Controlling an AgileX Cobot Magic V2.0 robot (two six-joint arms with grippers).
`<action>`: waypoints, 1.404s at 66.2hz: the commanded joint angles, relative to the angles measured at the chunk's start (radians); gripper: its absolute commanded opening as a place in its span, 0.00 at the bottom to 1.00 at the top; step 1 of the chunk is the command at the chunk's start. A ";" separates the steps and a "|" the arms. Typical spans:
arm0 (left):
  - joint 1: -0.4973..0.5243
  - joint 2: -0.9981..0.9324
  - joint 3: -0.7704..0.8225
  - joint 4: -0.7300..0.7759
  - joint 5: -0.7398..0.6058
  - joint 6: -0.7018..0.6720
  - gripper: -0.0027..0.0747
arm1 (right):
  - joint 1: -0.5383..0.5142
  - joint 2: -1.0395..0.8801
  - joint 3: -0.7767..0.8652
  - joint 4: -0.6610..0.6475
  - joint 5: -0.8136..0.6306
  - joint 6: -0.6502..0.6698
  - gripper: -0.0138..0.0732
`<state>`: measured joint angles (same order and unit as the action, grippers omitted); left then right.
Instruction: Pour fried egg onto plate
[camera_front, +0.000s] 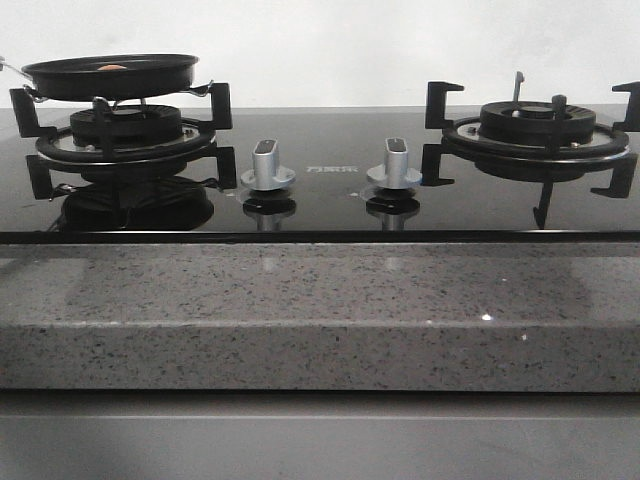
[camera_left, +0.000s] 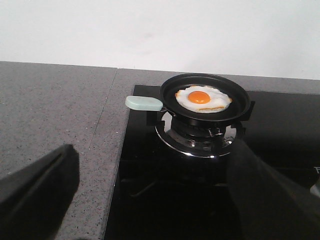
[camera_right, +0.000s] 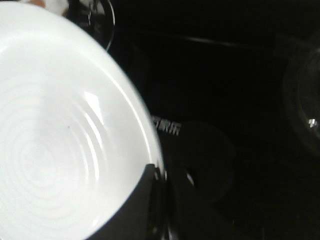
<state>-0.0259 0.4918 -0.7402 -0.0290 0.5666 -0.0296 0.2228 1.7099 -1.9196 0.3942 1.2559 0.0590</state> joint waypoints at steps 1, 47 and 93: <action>0.001 0.011 -0.034 -0.006 -0.073 -0.001 0.81 | 0.022 -0.130 0.108 0.017 -0.097 -0.015 0.08; 0.001 0.011 -0.034 -0.006 -0.073 -0.001 0.81 | 0.098 -0.198 0.578 0.008 -0.505 -0.040 0.08; 0.001 0.011 -0.034 -0.006 -0.073 -0.001 0.81 | 0.098 -0.131 0.578 -0.010 -0.496 -0.040 0.08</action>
<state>-0.0259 0.4918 -0.7402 -0.0290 0.5666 -0.0296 0.3225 1.6204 -1.3150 0.3739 0.7978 0.0328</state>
